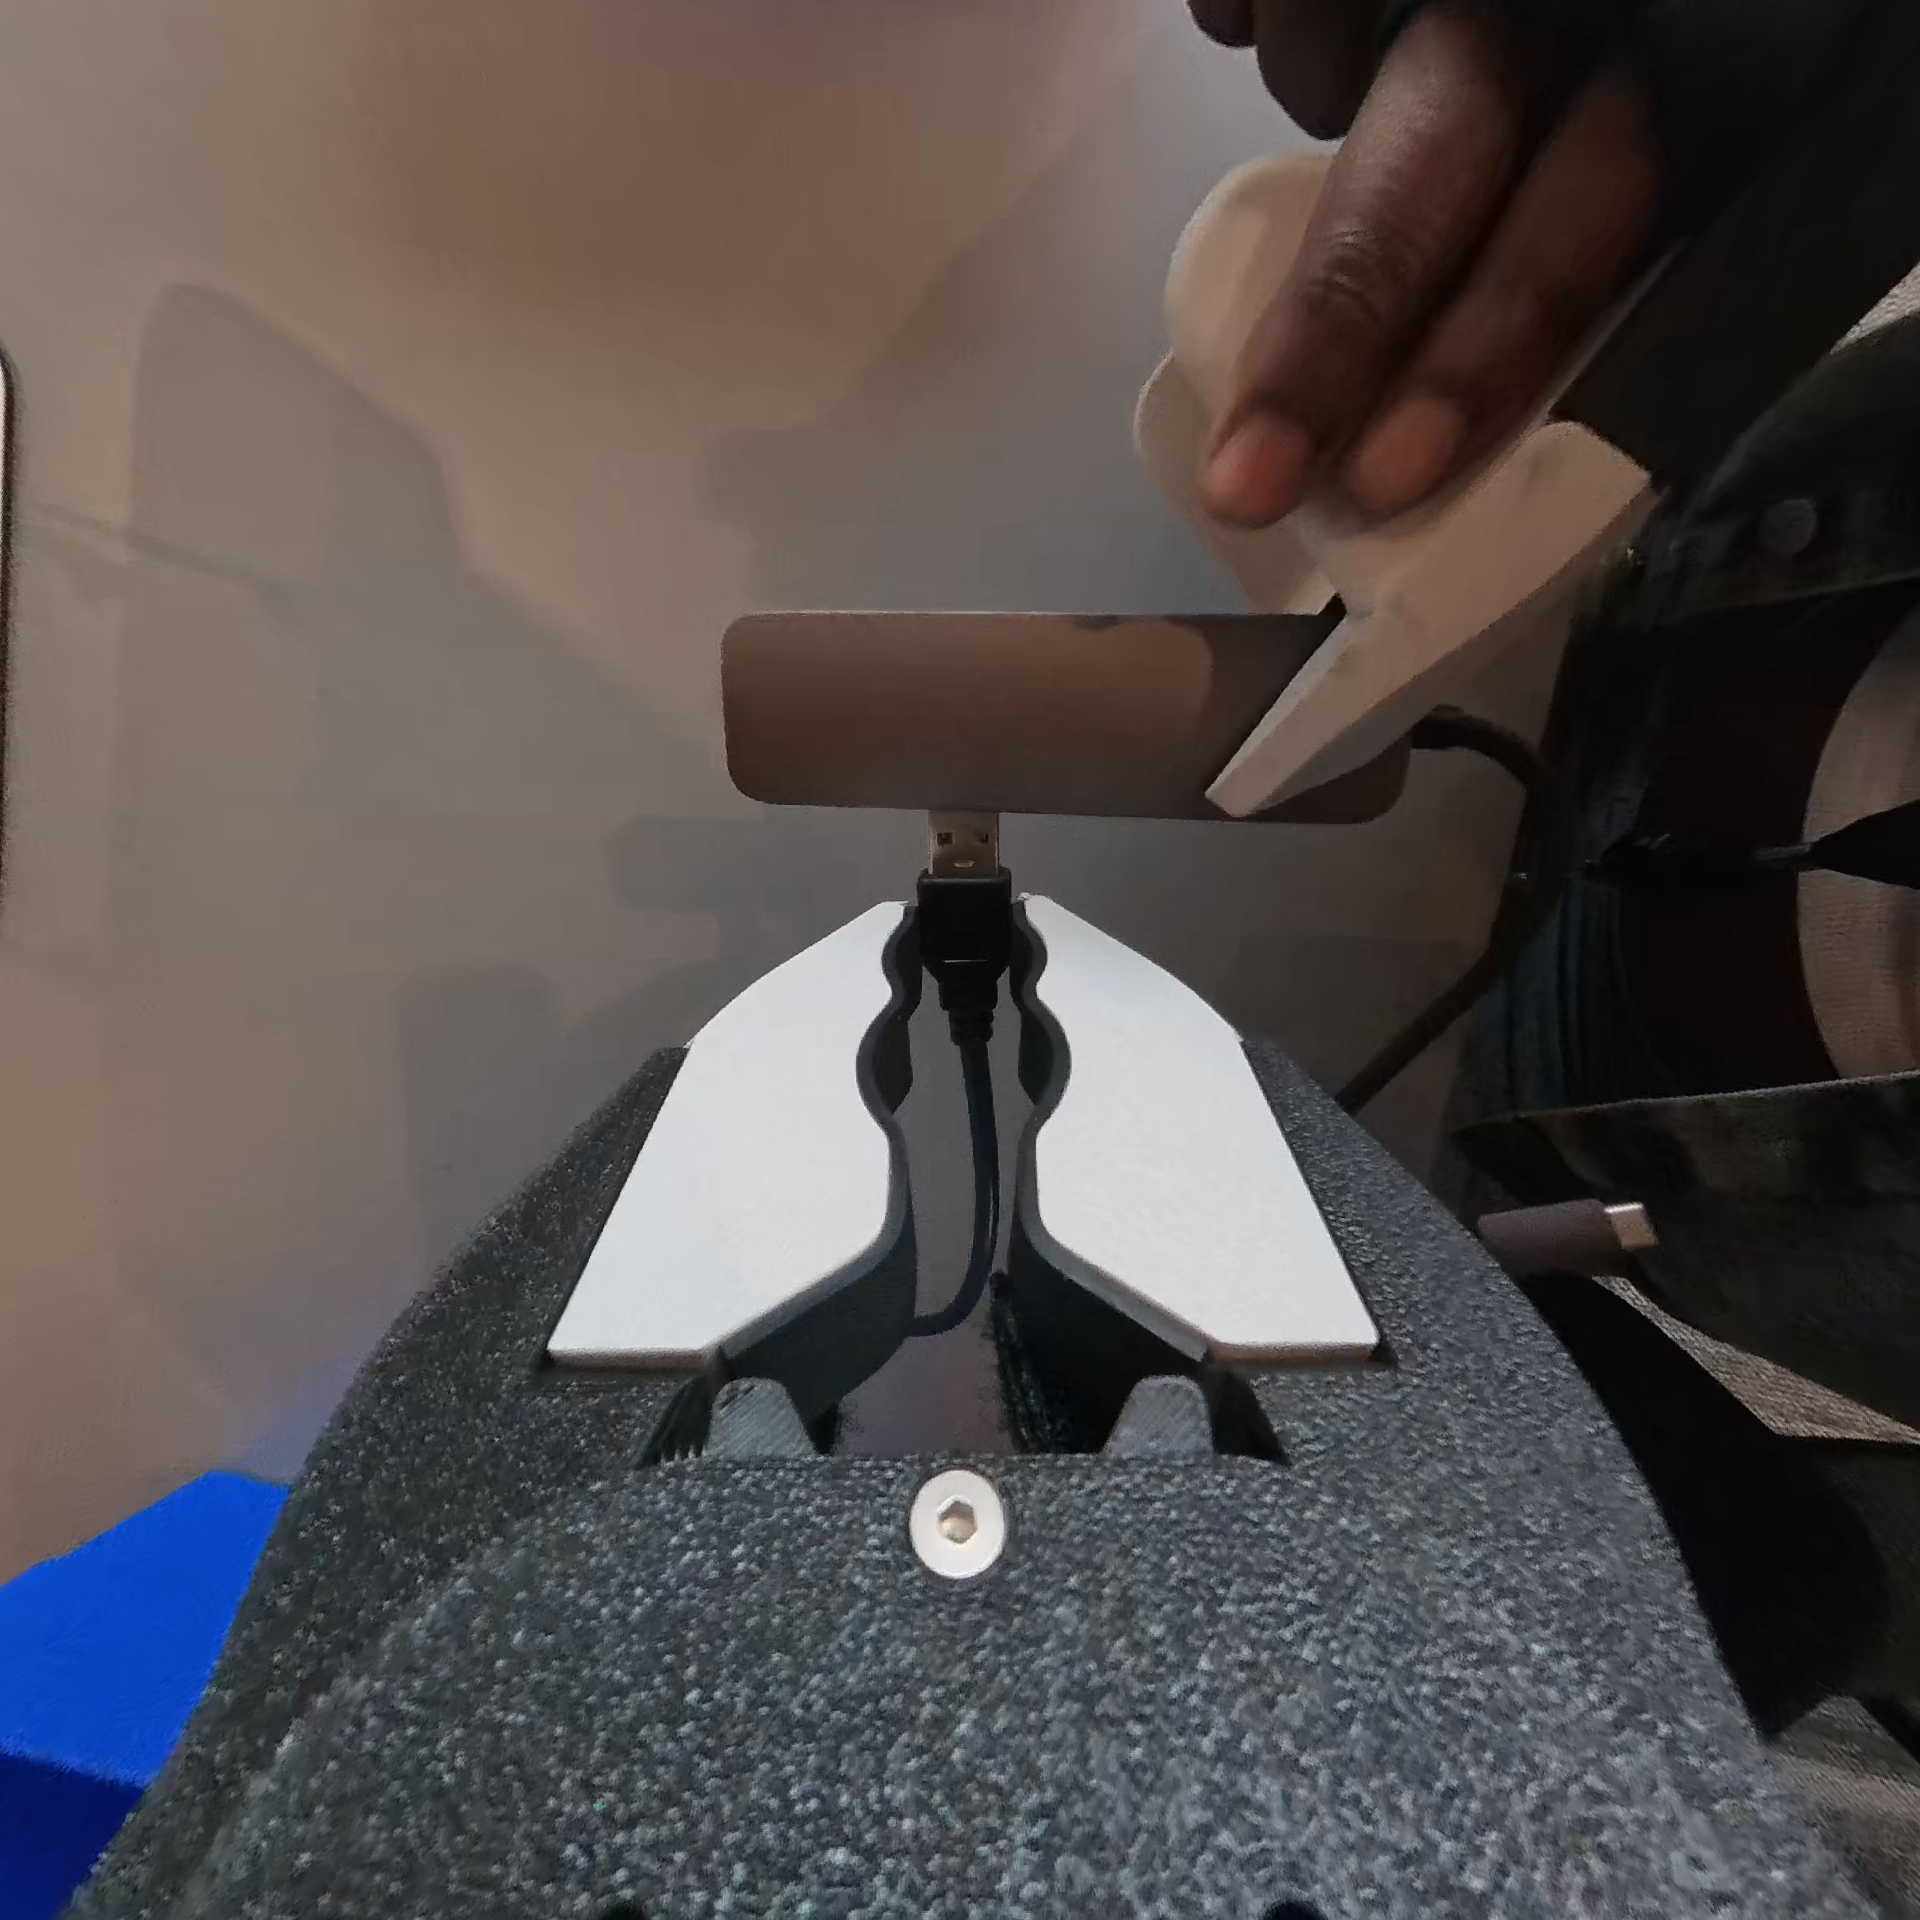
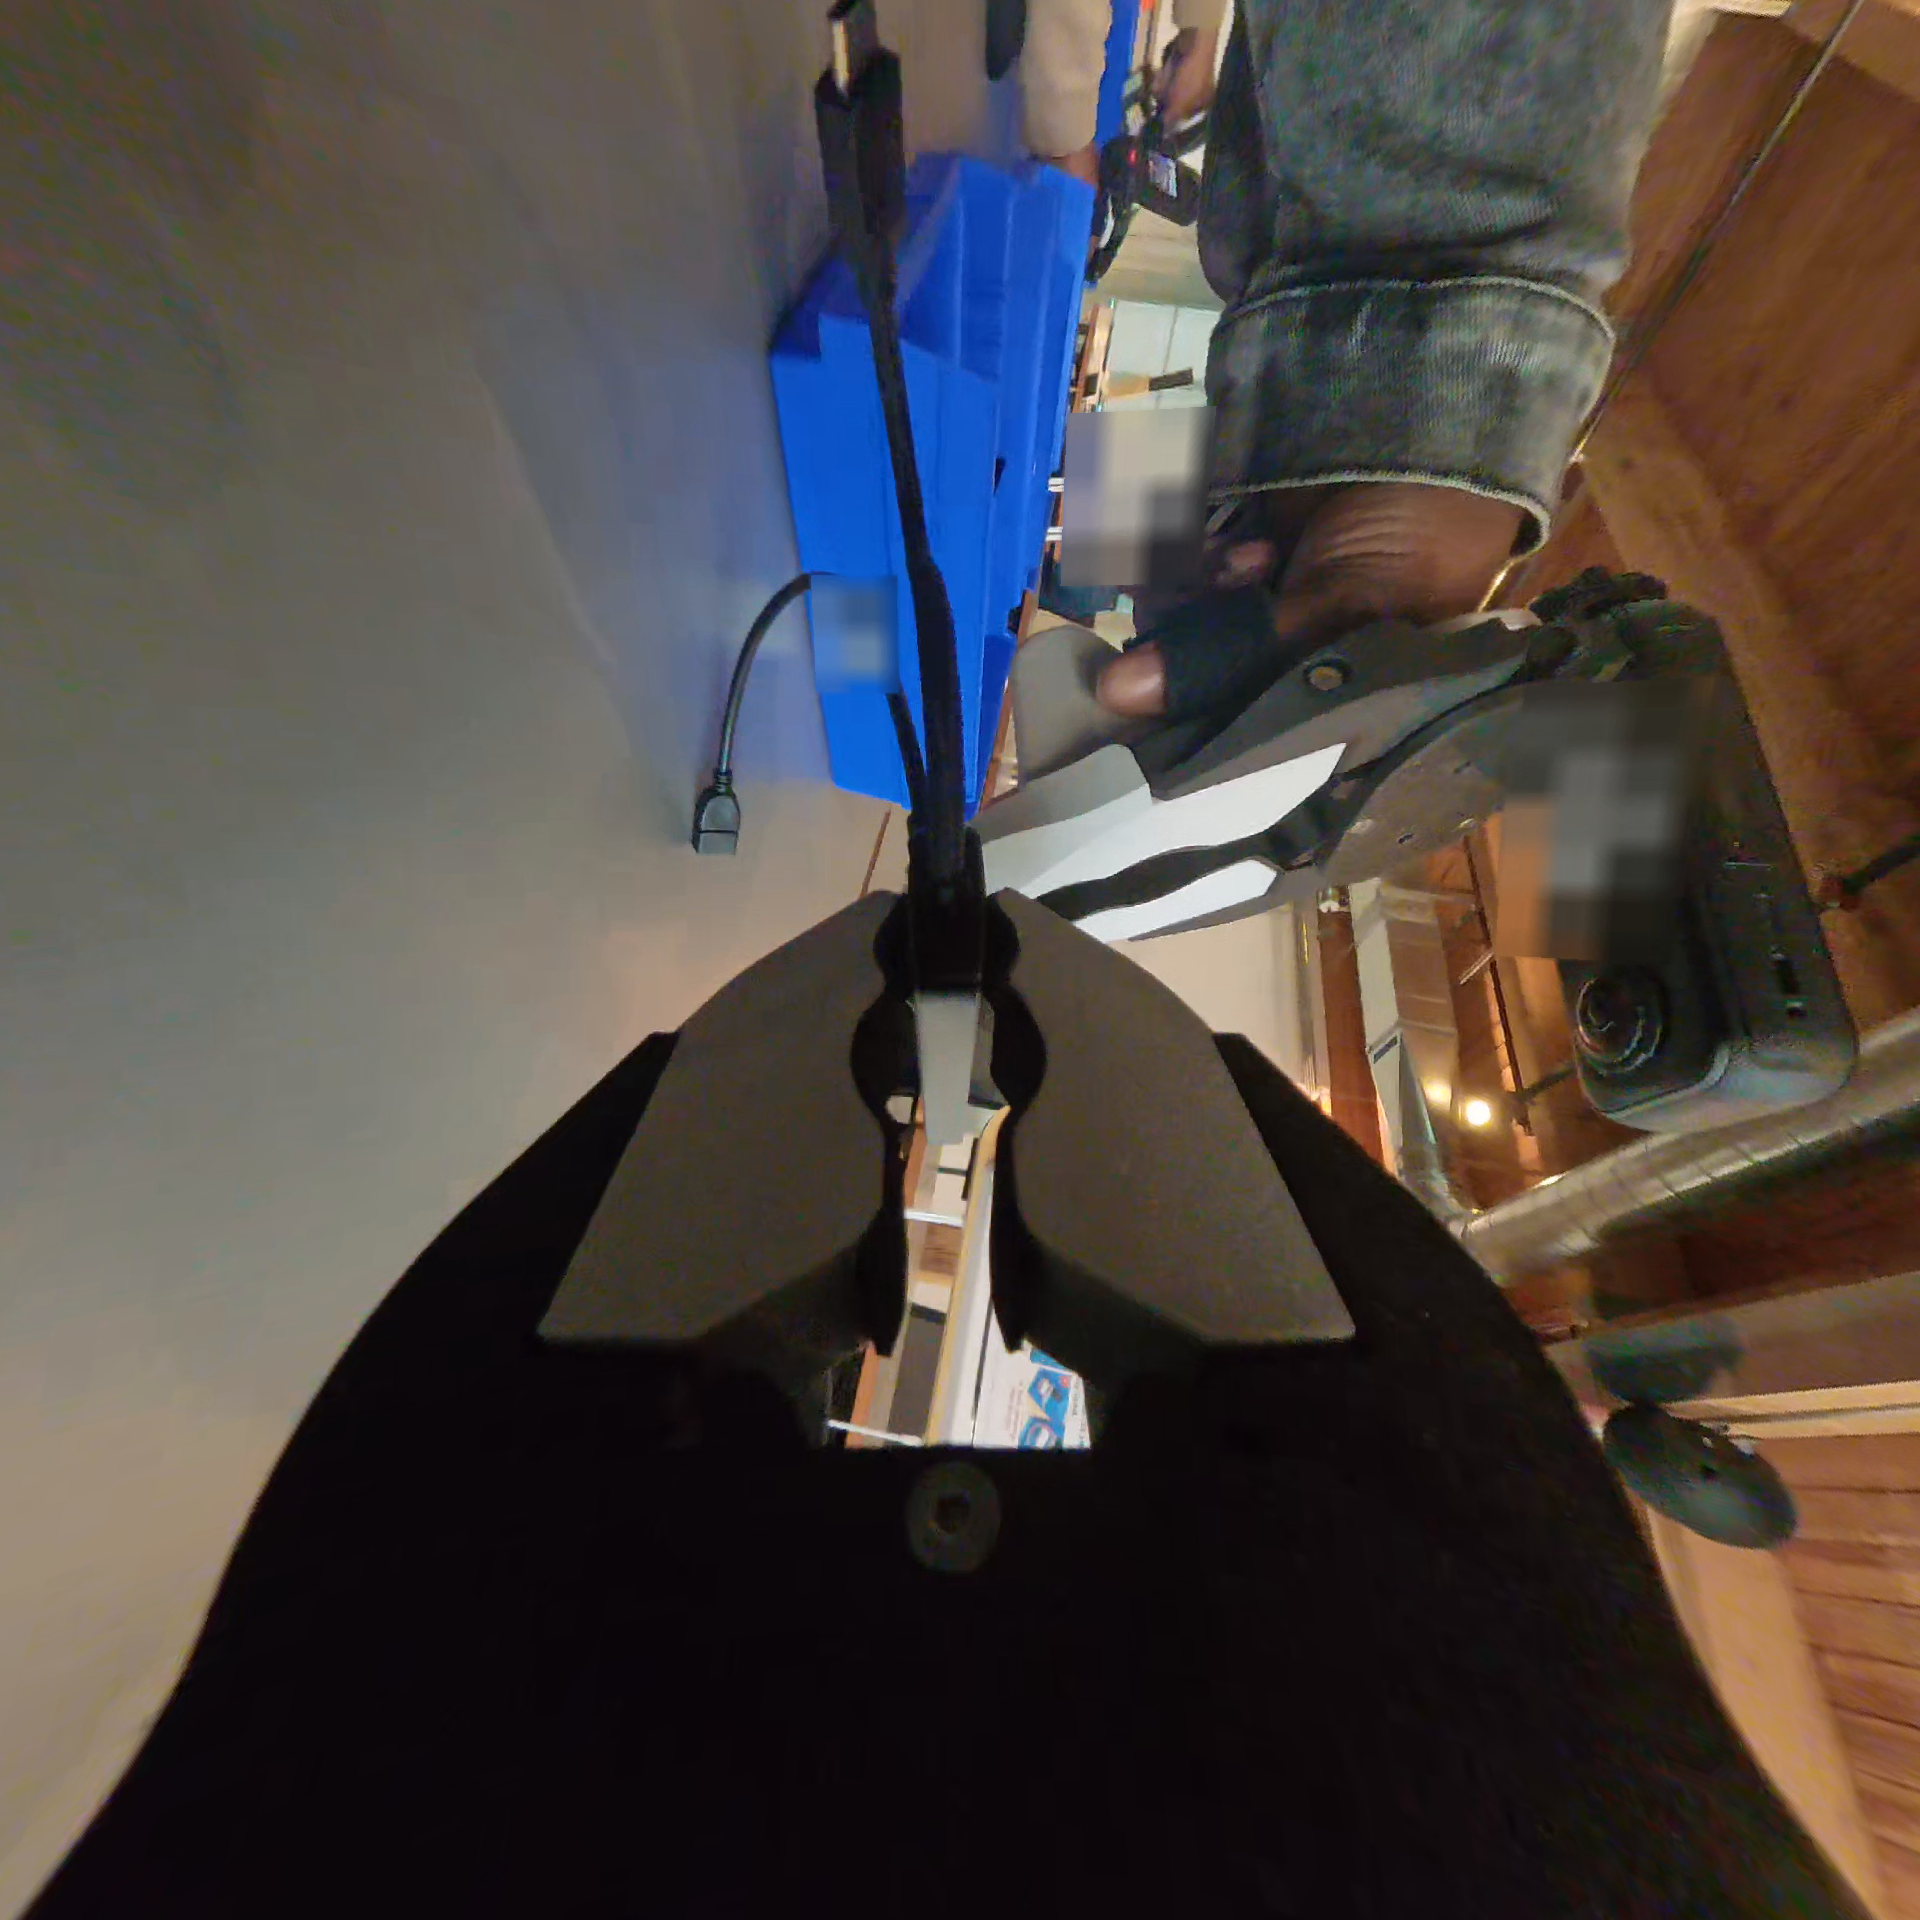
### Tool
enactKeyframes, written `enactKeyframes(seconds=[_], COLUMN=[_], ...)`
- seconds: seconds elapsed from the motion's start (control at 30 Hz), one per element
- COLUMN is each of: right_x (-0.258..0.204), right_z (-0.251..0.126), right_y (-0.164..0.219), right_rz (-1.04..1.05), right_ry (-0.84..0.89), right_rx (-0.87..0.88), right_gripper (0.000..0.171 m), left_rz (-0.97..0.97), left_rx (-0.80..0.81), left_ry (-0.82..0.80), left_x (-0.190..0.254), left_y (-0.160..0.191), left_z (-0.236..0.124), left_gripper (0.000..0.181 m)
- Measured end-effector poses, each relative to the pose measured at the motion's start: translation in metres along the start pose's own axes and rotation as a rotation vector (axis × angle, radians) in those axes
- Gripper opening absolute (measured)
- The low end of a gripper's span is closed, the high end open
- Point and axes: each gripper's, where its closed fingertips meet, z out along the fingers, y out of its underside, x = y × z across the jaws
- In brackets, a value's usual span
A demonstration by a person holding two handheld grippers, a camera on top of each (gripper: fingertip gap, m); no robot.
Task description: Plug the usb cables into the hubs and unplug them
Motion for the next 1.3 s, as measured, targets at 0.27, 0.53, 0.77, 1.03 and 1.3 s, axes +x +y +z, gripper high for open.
enactKeyframes(seconds=[0.27, 0.53, 0.77, 1.03, 1.3], right_x=[-0.005, -0.011, -0.010, -0.006, 0.008], right_z=[-0.002, 0.003, 0.005, 0.001, -0.006], right_y=[-0.017, -0.015, -0.005, -0.008, -0.026], right_rz=[0.002, 0.091, 0.165, 0.199, 0.086], right_ry=[-0.034, -0.047, -0.043, -0.049, -0.026], right_rx=[0.088, 0.123, 0.139, 0.181, 0.228], right_gripper=[0.011, 0.012, 0.012, 0.012, 0.011], left_rz=[0.069, 0.014, 0.048, 0.122, 0.092], left_rx=[-0.014, 0.031, 0.057, 0.076, 0.102], left_ry=[0.050, 0.102, 0.149, 0.213, 0.220], left_x=[0.011, 0.011, 0.025, 0.039, 0.036], left_y=[0.000, 0.007, 0.002, 0.002, -0.001], left_z=[0.004, 0.013, 0.013, 0.009, 0.001], left_gripper=[0.016, 0.016, 0.016, 0.016, 0.016])
